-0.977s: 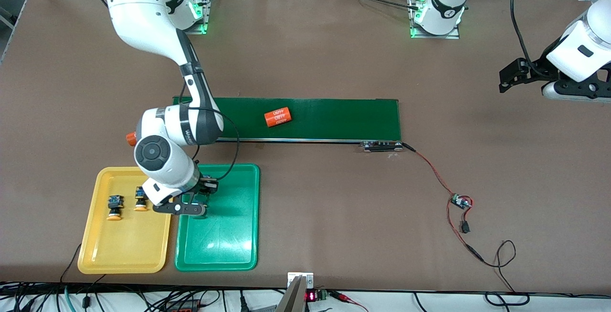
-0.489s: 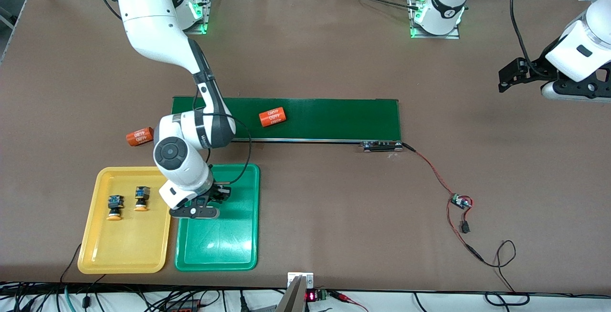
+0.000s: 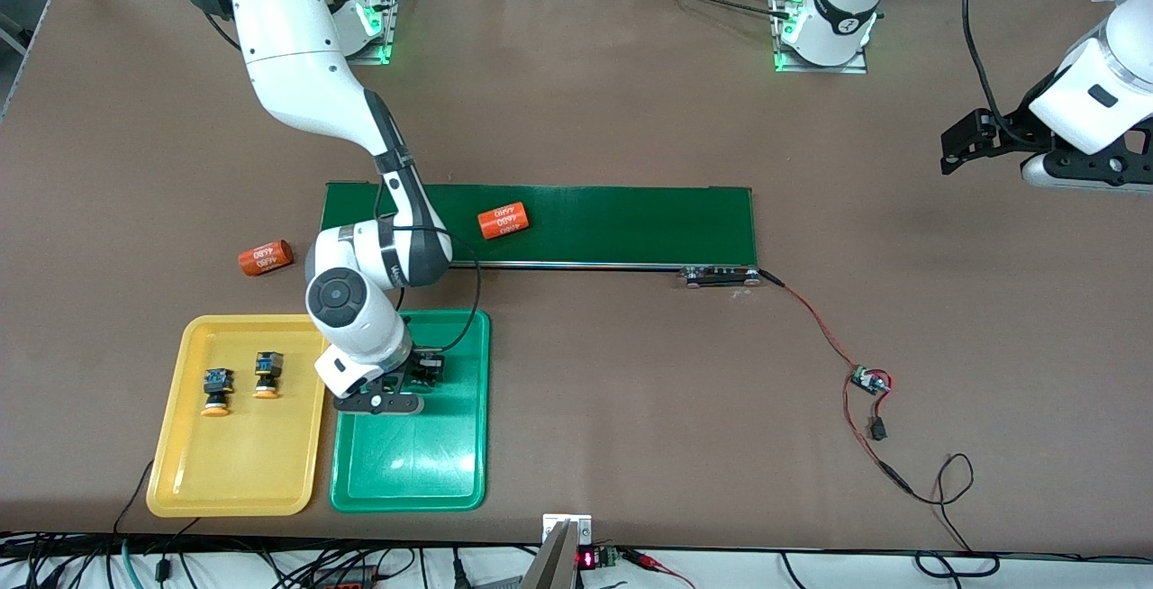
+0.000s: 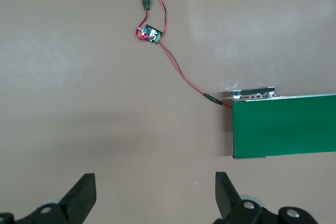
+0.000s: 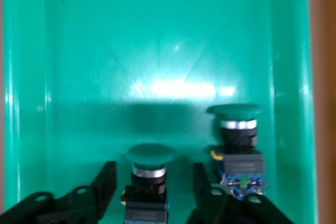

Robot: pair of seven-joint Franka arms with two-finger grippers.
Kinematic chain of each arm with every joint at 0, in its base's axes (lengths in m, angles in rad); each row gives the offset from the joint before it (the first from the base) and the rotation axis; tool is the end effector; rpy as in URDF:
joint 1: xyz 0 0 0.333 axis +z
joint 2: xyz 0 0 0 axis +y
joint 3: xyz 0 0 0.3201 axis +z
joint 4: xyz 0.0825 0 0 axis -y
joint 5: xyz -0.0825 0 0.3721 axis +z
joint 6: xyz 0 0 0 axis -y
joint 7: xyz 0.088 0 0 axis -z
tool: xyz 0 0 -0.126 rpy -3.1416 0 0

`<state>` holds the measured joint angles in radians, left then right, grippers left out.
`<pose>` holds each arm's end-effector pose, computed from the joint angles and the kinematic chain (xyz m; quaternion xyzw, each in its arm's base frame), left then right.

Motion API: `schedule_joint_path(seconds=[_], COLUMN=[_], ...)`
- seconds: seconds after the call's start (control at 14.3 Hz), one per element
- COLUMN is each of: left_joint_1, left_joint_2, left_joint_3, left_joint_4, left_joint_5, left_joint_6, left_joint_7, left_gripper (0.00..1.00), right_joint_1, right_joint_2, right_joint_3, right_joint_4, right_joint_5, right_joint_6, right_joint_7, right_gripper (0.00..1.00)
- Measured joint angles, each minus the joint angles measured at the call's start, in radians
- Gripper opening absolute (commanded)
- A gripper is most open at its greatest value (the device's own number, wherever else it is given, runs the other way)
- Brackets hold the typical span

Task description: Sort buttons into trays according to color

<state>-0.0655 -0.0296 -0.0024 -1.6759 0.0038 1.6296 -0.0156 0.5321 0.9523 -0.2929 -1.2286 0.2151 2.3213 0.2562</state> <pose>0.5349 -0.0359 0.5821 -0.9996 0.0263 0.0083 0.0023 0.7276 0.2492 0.2117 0.9956 -0.0056 0.0935 0.0058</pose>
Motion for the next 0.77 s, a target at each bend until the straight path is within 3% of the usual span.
schedule_joint_path(seconds=[0.56, 0.77], left_joint_1=[0.0, -0.001], left_joint_2=[0.0, 0.0], left_joint_3=[0.0, -0.001], left_joint_4=[0.001, 0.001], left_joint_5=[0.0, 0.0], left_joint_6=[0.0, 0.0], left_joint_7=[0.0, 0.0], left_gripper=[1.0, 1.0], right_joint_1=[-0.02, -0.024], right_joint_2=[-0.202, -0.26], right_joint_3=[-0.012, -0.056], right_joint_4=[0.032, 0.032], right_joint_5=[0.0, -0.002], right_joint_6=[-0.258, -0.338], right_joint_7=[-0.001, -0.004], right_gripper=[1.0, 1.0])
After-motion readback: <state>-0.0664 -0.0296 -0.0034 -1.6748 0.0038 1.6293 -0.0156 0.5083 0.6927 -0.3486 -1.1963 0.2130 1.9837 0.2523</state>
